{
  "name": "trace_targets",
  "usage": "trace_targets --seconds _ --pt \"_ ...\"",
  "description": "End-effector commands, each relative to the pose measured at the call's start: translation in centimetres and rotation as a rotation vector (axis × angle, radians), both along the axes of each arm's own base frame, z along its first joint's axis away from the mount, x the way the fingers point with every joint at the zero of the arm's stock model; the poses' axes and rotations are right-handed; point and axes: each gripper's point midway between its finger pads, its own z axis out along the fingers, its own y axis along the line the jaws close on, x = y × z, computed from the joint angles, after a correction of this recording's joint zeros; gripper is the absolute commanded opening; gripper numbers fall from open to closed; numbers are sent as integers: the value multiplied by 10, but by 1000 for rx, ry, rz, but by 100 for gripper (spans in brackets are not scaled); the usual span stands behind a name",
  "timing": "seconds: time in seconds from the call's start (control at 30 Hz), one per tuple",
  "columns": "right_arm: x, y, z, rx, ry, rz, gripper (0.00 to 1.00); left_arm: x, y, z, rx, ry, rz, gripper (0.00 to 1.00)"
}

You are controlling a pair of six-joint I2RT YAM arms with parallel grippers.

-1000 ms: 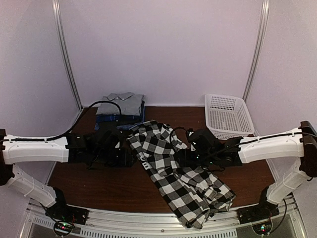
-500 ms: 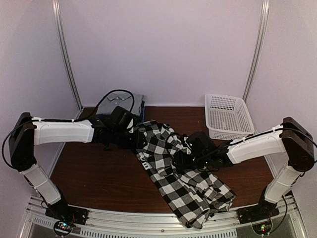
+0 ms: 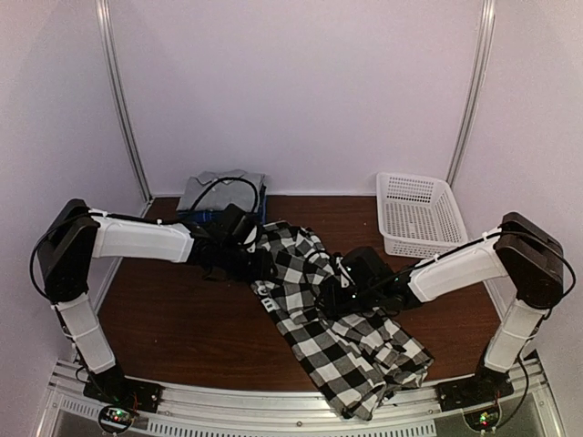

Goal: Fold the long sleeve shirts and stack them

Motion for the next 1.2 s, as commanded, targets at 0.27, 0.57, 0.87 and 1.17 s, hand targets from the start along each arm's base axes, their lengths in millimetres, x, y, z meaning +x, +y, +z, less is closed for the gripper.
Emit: trace_targets --seconds 0.27,0.57,0.87,1.17 --pt "6 22 24 103 -7 45 41 15 -12 2 -53 -4 18 52" --pt "14 23 47 81 -44 41 0 18 -8 -2 -55 5 25 45" --pt "47 6 94 -86 -194 -11 0 28 -7 -3 -63 12 33 39" --pt "143 -40 203 -398 -484 -164 0 75 -9 63 -141 -93 86 40"
